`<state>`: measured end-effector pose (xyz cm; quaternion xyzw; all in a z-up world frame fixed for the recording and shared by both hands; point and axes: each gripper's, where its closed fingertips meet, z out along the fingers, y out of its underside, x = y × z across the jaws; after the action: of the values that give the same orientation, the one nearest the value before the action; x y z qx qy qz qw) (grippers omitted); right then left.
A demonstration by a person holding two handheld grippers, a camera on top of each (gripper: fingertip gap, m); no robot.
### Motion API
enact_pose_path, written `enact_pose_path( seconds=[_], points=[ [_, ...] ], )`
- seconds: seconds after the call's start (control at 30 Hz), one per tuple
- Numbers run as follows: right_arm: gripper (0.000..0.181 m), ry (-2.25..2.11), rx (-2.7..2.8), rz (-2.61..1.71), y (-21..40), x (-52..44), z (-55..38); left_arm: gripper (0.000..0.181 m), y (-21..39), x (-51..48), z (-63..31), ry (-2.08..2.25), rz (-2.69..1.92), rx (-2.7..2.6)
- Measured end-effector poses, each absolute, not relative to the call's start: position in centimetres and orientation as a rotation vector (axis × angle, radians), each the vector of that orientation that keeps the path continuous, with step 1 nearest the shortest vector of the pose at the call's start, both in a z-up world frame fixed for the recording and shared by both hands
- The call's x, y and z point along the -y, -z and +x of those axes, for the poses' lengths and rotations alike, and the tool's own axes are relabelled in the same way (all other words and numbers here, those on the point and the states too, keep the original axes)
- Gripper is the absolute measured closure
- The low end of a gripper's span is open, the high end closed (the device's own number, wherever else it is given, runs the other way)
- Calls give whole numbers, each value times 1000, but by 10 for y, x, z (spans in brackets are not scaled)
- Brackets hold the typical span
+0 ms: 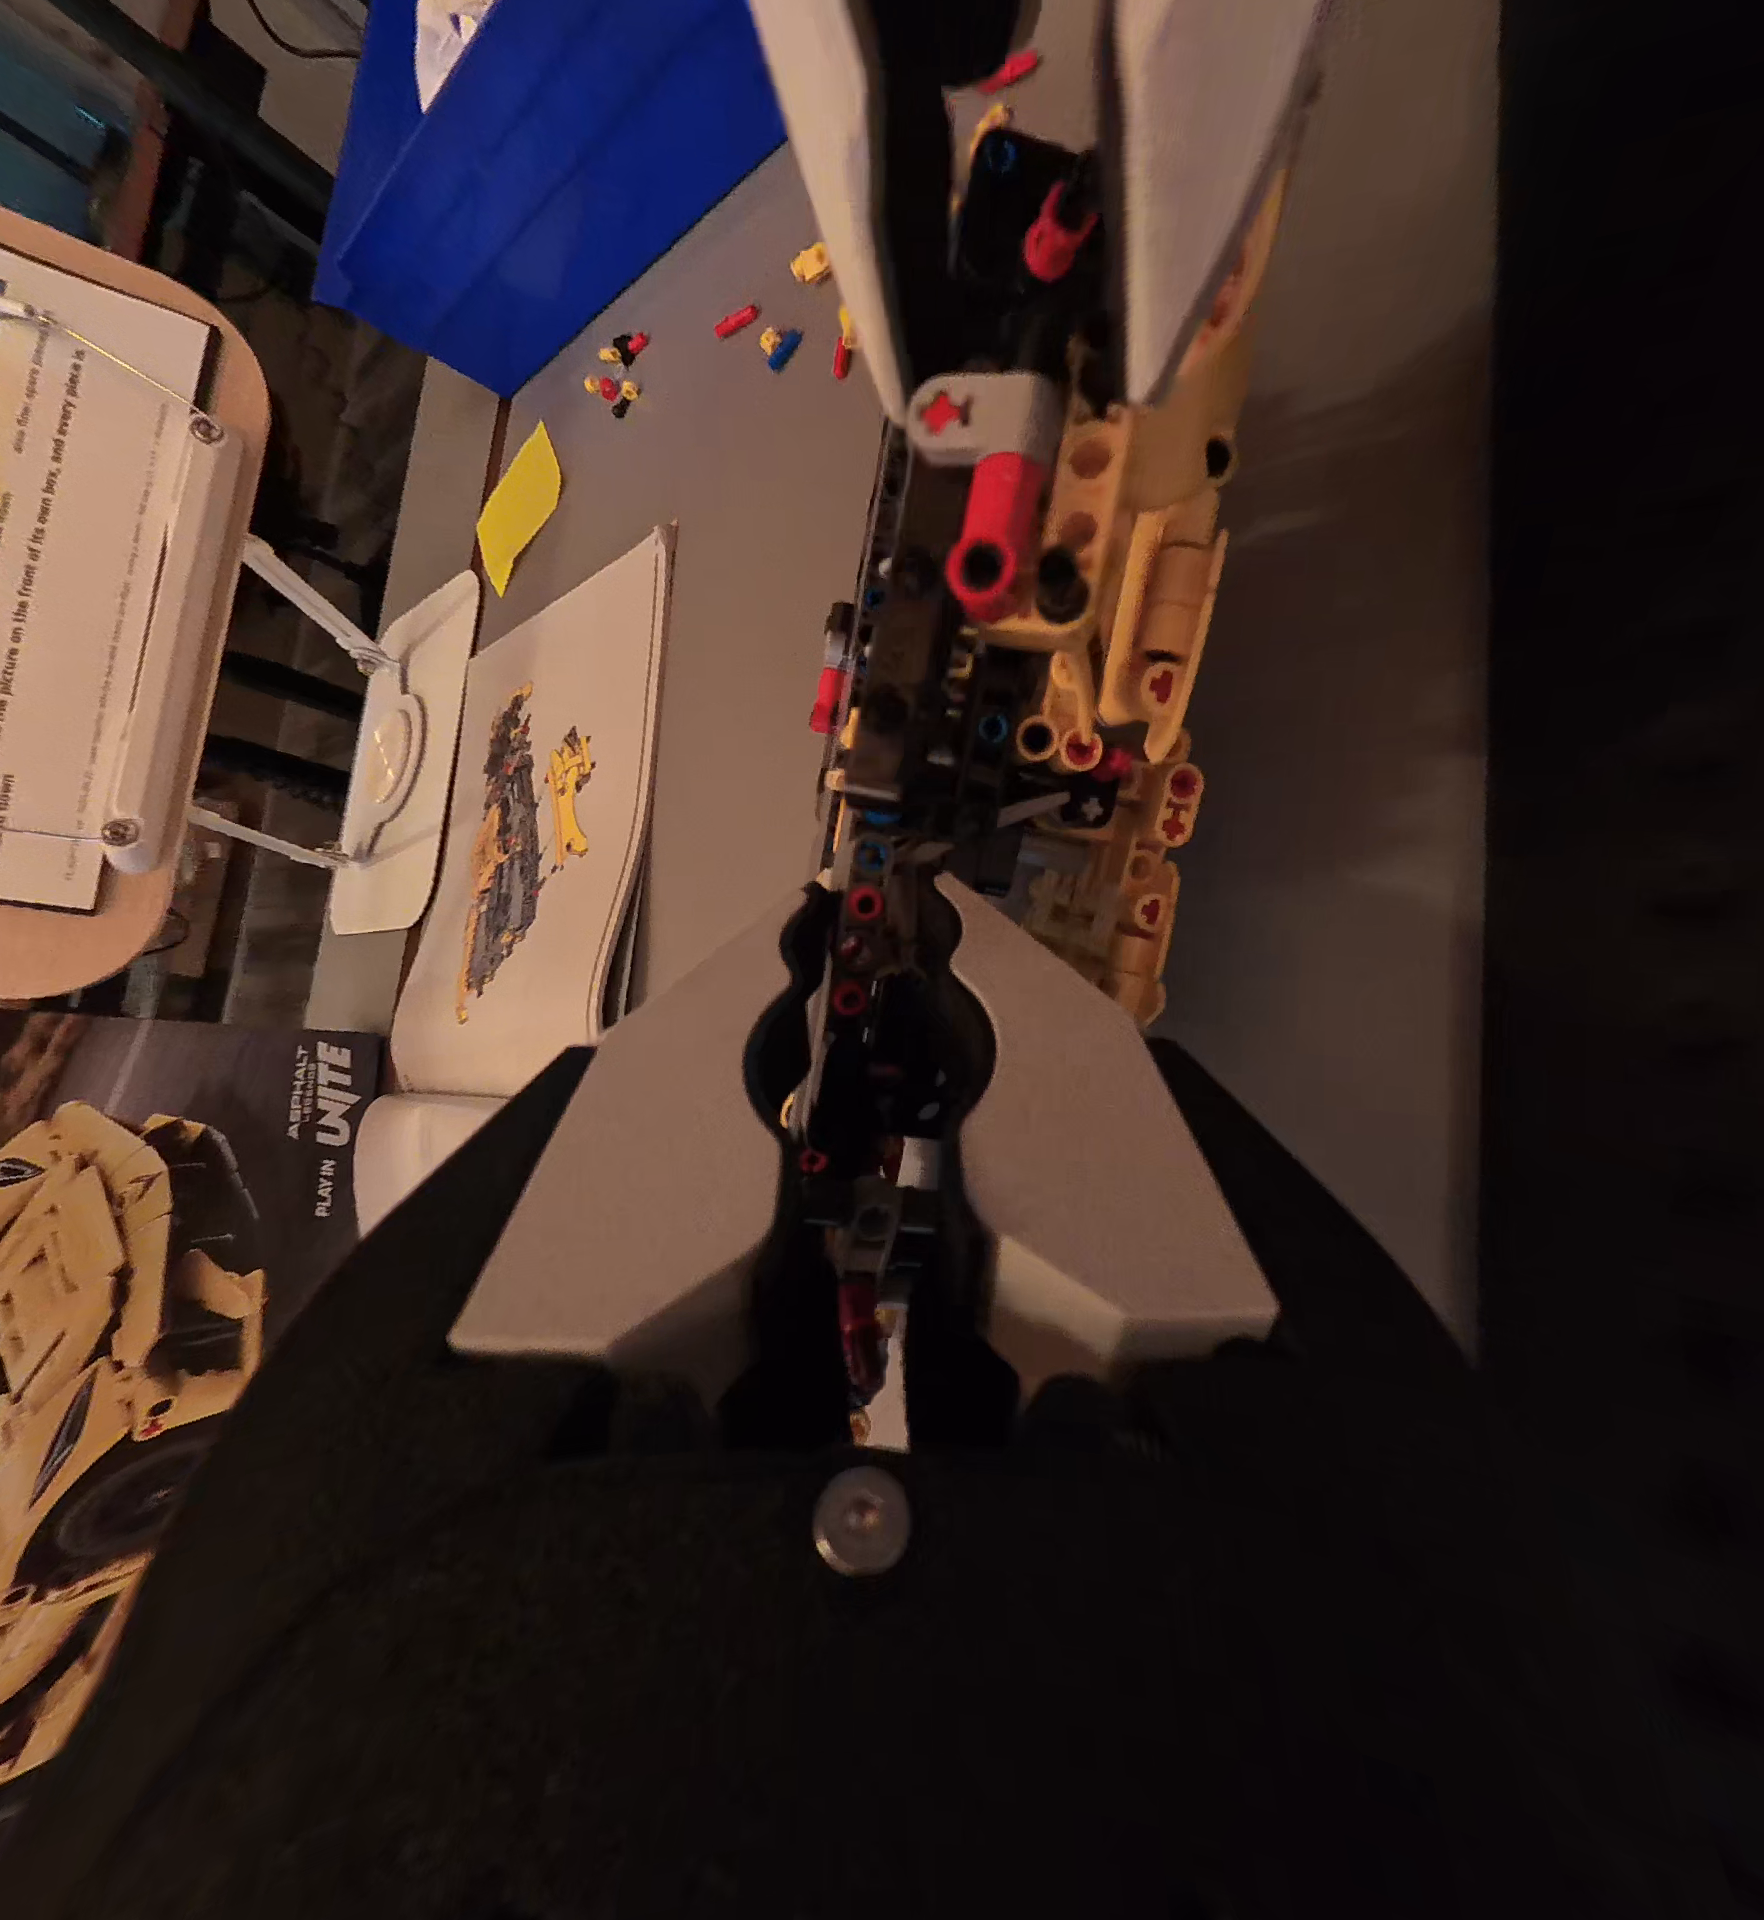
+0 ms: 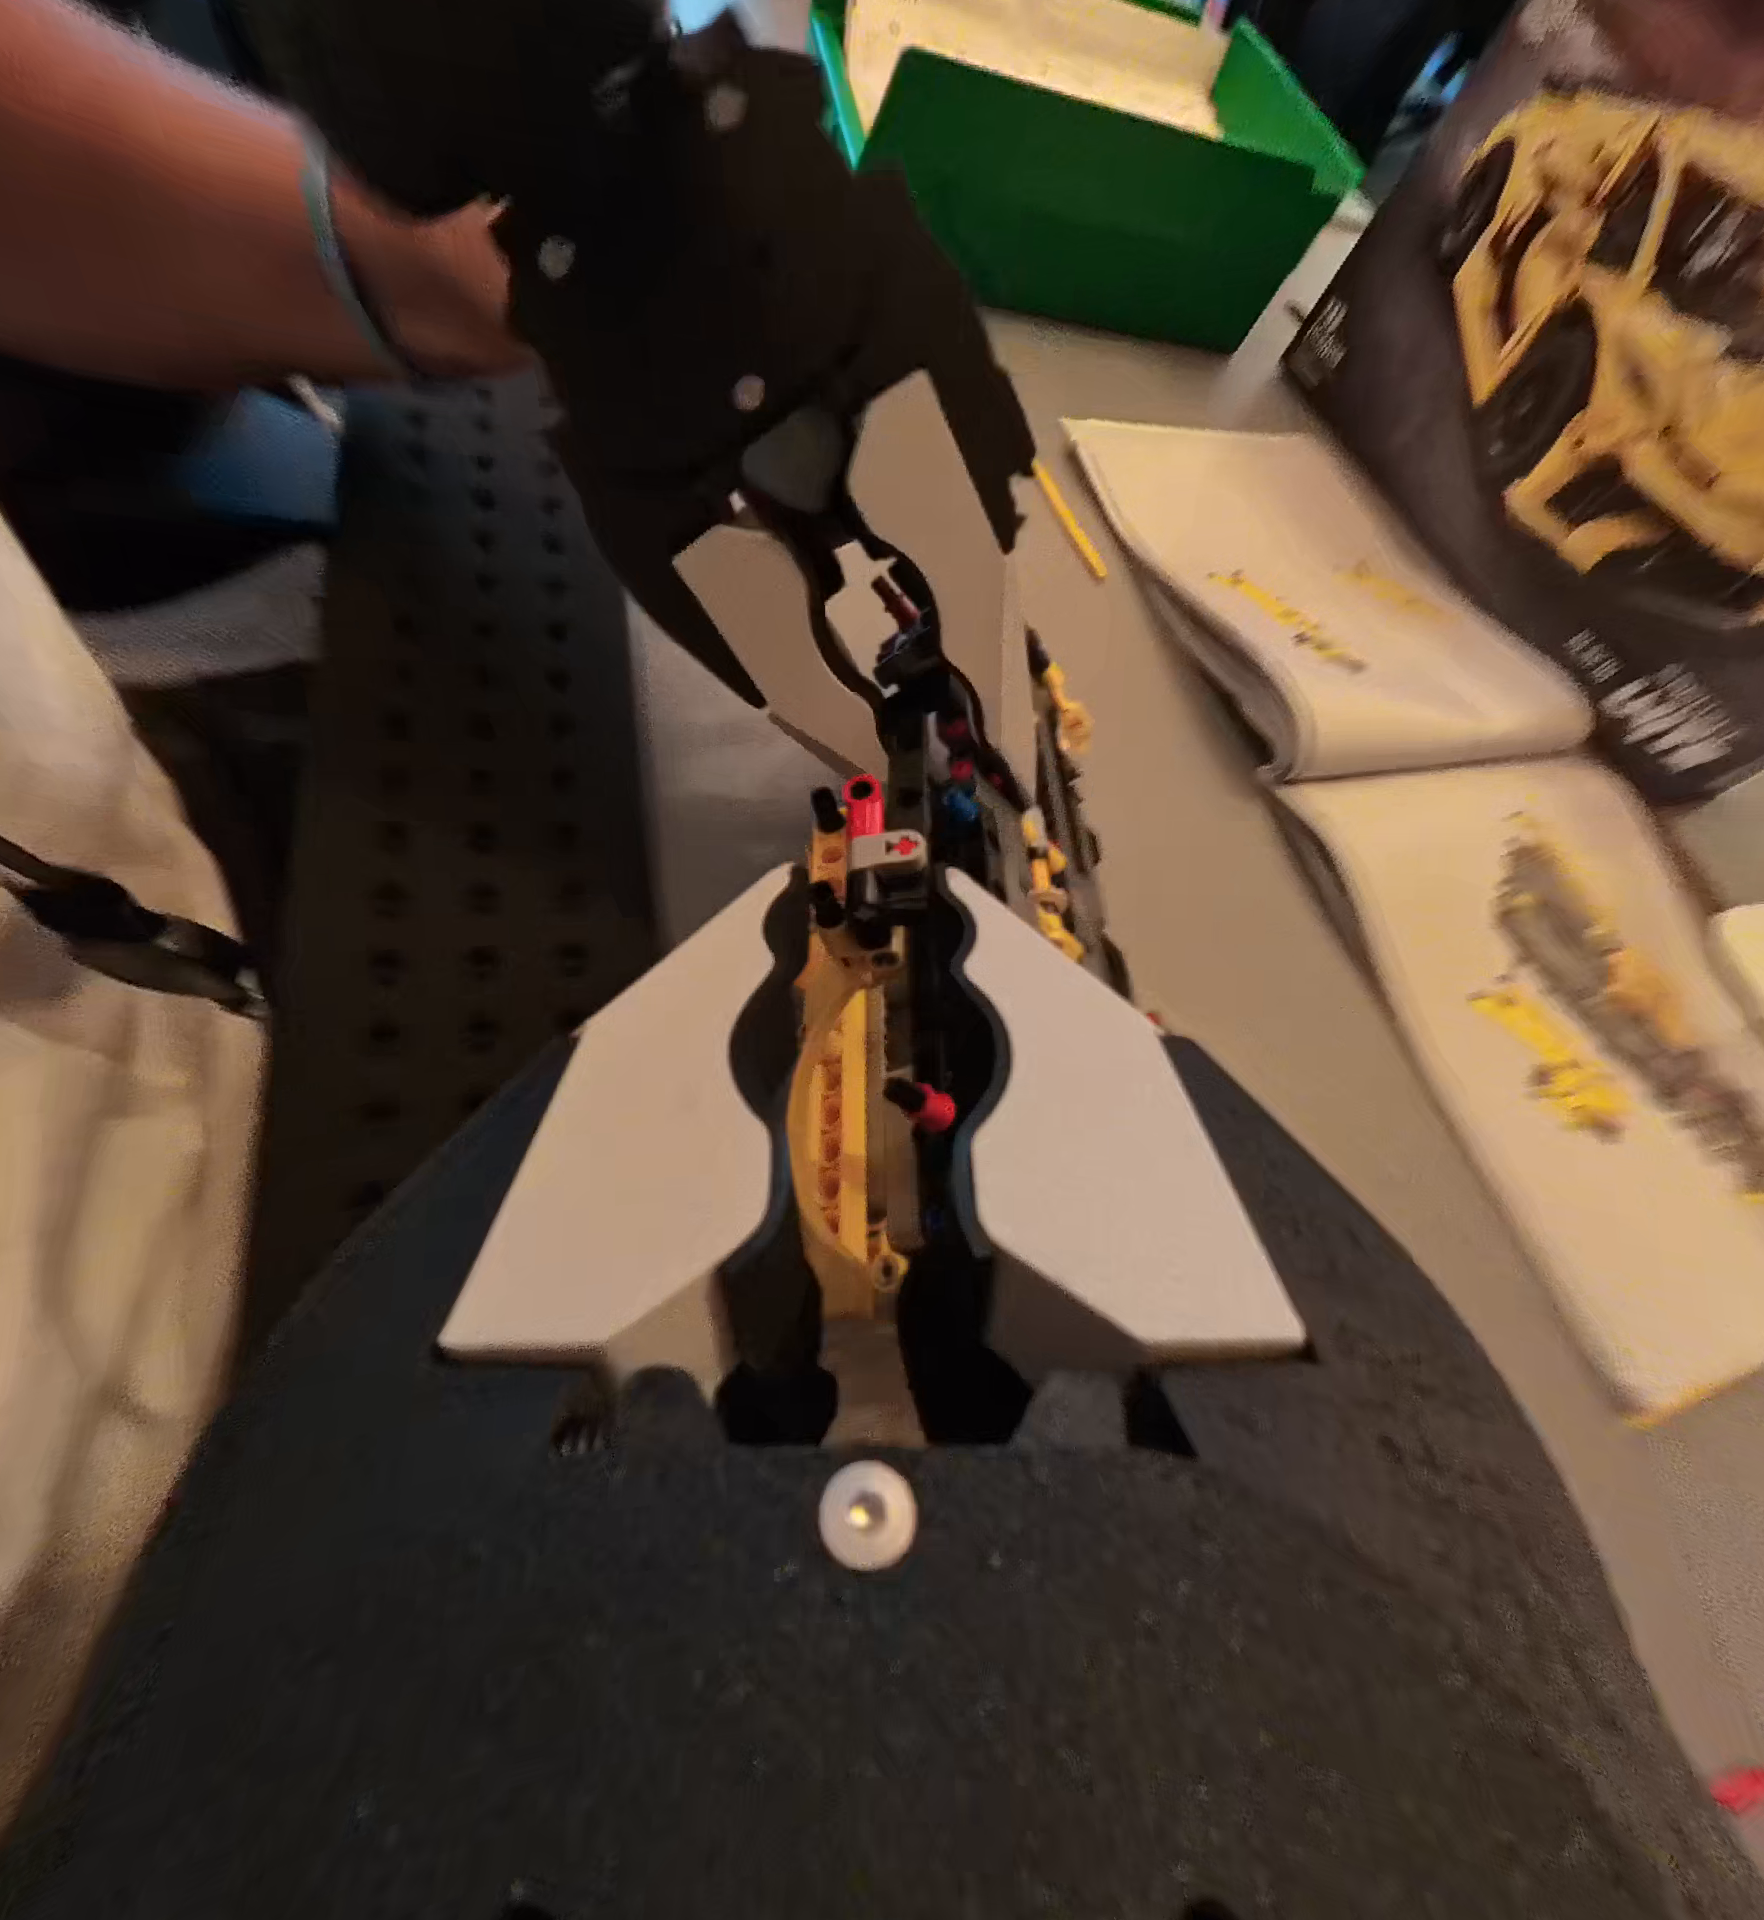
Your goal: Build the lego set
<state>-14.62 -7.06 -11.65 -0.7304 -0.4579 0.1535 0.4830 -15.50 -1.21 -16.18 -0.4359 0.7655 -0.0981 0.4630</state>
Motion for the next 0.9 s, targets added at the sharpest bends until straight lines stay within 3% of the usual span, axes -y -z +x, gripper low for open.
enact_pose_path(
  seconds=[0.27,0.53,0.9],
  points=[
    [160,-877,811,-2089,133,79,-139,164,165,23,-155,138,-1010,-1876],
    [136,-715,878,-1986,114,78,-137,164,164,23,-154,112,-999,-1875],
    [133,-541,1105,-2057,141,85,-155,165,165,28,-152,73,-984,-1895]
  ],
)
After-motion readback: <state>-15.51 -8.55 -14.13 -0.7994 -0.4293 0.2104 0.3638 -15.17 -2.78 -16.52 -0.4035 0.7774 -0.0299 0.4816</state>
